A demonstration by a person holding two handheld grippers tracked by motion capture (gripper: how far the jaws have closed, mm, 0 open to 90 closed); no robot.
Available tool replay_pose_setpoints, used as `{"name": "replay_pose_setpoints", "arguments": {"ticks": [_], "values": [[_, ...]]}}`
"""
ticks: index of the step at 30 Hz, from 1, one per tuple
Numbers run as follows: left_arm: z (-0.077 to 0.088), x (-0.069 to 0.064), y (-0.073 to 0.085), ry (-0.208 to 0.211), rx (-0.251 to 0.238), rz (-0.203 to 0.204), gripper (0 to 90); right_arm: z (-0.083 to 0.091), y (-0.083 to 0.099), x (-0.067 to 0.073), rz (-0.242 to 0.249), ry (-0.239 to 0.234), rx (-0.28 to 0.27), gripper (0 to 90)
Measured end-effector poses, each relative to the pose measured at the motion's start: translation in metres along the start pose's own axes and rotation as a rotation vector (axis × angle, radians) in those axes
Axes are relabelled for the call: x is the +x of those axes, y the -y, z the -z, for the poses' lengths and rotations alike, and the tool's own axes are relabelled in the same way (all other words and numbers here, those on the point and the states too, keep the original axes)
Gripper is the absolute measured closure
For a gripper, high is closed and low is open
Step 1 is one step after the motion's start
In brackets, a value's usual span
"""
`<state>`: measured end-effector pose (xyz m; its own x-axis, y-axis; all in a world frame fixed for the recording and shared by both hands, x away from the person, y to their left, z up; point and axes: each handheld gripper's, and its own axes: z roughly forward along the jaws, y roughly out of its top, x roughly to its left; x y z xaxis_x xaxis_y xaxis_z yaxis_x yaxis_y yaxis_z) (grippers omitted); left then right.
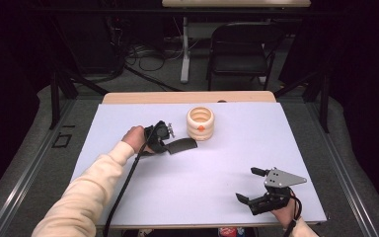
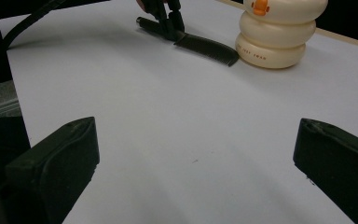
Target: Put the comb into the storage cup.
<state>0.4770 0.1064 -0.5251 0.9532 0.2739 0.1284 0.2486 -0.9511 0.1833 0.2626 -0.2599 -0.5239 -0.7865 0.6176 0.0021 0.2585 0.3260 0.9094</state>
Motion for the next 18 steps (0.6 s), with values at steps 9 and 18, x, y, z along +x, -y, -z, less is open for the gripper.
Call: {"name": "replay_pose_setpoints", "arguments": {"ticks": [9, 18], "values": [[0.003, -0.002, 0.001, 0.000, 0.006, -0.012, 72.2, 0.001, 0.000, 0.000, -0.001, 0.001, 0.001, 0.0], [0.013, -0.005, 0.010, 0.009, -0.030, 0.000, 72.2, 0.000, 0.000, 0.000, 0.000, 0.003, 0.000, 0.0]]}}
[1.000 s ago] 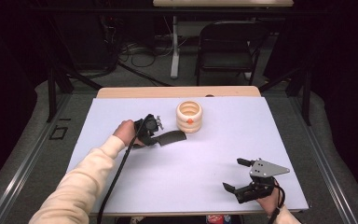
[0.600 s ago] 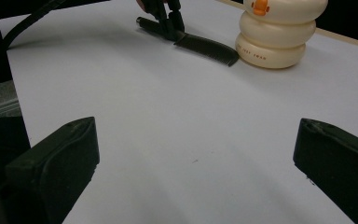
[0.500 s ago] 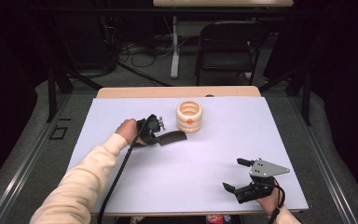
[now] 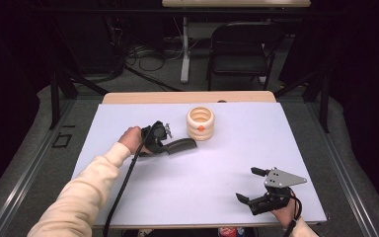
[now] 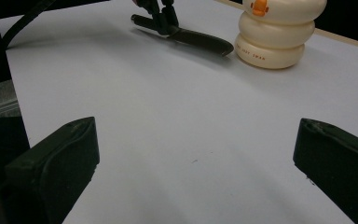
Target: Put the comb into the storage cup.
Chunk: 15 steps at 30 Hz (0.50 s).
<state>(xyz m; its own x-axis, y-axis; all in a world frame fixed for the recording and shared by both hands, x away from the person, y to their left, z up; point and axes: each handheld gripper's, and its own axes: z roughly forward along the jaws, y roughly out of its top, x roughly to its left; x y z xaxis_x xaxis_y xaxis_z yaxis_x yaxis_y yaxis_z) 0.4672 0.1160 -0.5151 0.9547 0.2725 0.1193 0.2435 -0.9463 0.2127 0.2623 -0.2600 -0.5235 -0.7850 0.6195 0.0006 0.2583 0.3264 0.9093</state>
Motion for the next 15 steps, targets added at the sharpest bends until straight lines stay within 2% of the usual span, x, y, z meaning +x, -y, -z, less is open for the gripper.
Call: {"name": "replay_pose_setpoints", "arguments": {"ticks": [3, 15], "values": [[0.003, -0.002, 0.003, -0.006, -0.013, 0.006, 72.2, 0.000, 0.000, 0.000, -0.002, 0.001, 0.000, 0.0], [0.012, -0.008, 0.014, 0.015, -0.087, 0.036, 72.2, 0.000, 0.000, 0.000, -0.003, 0.002, 0.001, 0.0]]}}
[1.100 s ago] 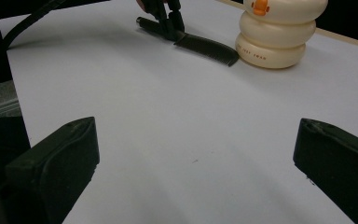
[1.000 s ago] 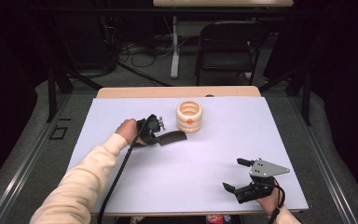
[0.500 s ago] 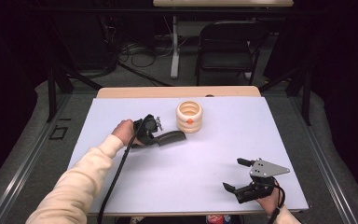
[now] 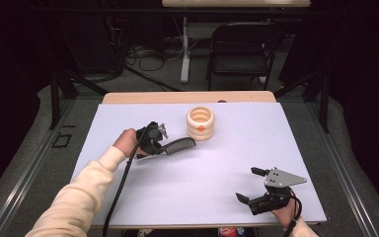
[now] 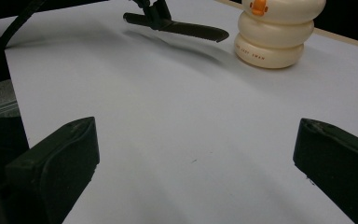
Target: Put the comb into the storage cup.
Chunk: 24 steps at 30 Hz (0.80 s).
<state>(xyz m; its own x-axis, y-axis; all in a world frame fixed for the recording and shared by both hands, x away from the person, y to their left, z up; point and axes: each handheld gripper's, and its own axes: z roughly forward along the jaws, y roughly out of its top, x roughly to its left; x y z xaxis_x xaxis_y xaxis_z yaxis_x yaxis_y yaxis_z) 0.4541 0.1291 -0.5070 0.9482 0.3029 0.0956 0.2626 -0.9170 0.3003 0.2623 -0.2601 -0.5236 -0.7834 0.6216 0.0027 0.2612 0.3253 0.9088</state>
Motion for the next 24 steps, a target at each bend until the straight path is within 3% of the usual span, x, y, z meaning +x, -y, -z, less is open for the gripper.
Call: {"name": "replay_pose_setpoints", "arguments": {"ticks": [11, 24], "values": [[0.009, 0.000, 0.009, 0.045, -0.111, 0.050, 72.2, 0.000, 0.000, 0.000, 0.000, 0.001, 0.000, 0.0], [0.015, -0.006, 0.014, 0.033, -0.193, 0.074, 72.2, 0.000, 0.000, 0.000, -0.002, 0.003, 0.000, 0.0]]}}
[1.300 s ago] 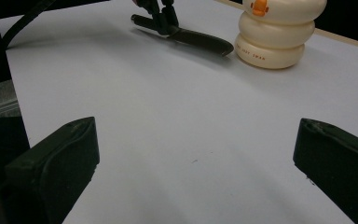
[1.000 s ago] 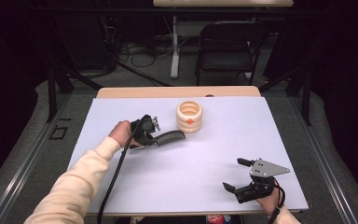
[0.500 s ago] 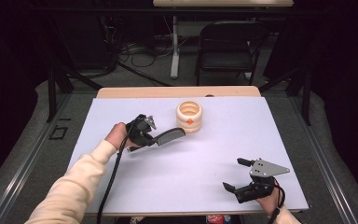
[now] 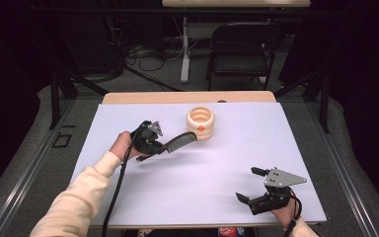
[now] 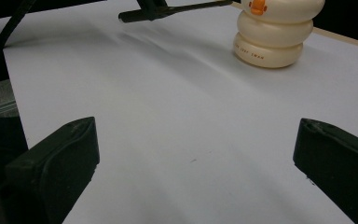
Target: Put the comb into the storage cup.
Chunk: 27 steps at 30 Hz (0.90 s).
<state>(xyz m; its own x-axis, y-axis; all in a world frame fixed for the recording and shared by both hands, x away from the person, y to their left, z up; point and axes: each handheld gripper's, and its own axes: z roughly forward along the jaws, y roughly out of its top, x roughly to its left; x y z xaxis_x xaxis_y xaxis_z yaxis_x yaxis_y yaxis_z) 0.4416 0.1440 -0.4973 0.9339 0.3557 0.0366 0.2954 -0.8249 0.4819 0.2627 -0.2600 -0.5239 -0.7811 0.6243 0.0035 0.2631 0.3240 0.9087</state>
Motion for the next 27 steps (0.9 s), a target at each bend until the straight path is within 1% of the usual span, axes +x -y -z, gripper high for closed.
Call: {"name": "replay_pose_setpoints", "arguments": {"ticks": [5, 7, 10, 14, 16, 17, 18, 19, 26, 27], "values": [[0.002, -0.001, 0.002, 0.003, -0.046, 0.034, 72.2, 0.000, 0.000, 0.000, 0.003, 0.001, 0.002, 0.0], [0.002, -0.002, 0.003, 0.002, -0.061, 0.042, 72.2, 0.000, 0.000, 0.000, 0.004, 0.001, 0.002, 0.0], [0.004, -0.003, 0.003, -0.003, -0.074, 0.043, 72.2, 0.000, 0.000, 0.000, 0.003, 0.002, 0.002, 0.0], [0.006, -0.005, 0.004, -0.016, -0.098, 0.051, 72.2, 0.000, 0.000, 0.000, 0.004, 0.002, 0.003, 0.0], [0.007, -0.005, 0.004, -0.022, -0.113, 0.059, 72.2, 0.000, 0.000, 0.000, 0.004, 0.000, 0.003, 0.0], [0.008, -0.005, 0.004, -0.017, -0.120, 0.069, 72.2, 0.000, 0.000, 0.000, 0.004, -0.001, 0.003, 0.0], [0.008, -0.005, 0.004, -0.024, -0.127, 0.075, 72.2, 0.000, 0.000, 0.000, 0.005, -0.001, 0.003, 0.0], [0.008, -0.005, 0.004, -0.021, -0.132, 0.079, 72.2, 0.000, 0.000, 0.000, 0.006, 0.000, 0.003, 0.0], [0.012, -0.005, 0.005, -0.049, -0.177, 0.090, 72.2, 0.000, 0.000, 0.000, 0.003, -0.001, 0.002, 0.0], [0.013, -0.005, 0.005, -0.061, -0.186, 0.093, 72.2, 0.000, 0.000, 0.000, 0.003, -0.002, 0.001, 0.0]]}}
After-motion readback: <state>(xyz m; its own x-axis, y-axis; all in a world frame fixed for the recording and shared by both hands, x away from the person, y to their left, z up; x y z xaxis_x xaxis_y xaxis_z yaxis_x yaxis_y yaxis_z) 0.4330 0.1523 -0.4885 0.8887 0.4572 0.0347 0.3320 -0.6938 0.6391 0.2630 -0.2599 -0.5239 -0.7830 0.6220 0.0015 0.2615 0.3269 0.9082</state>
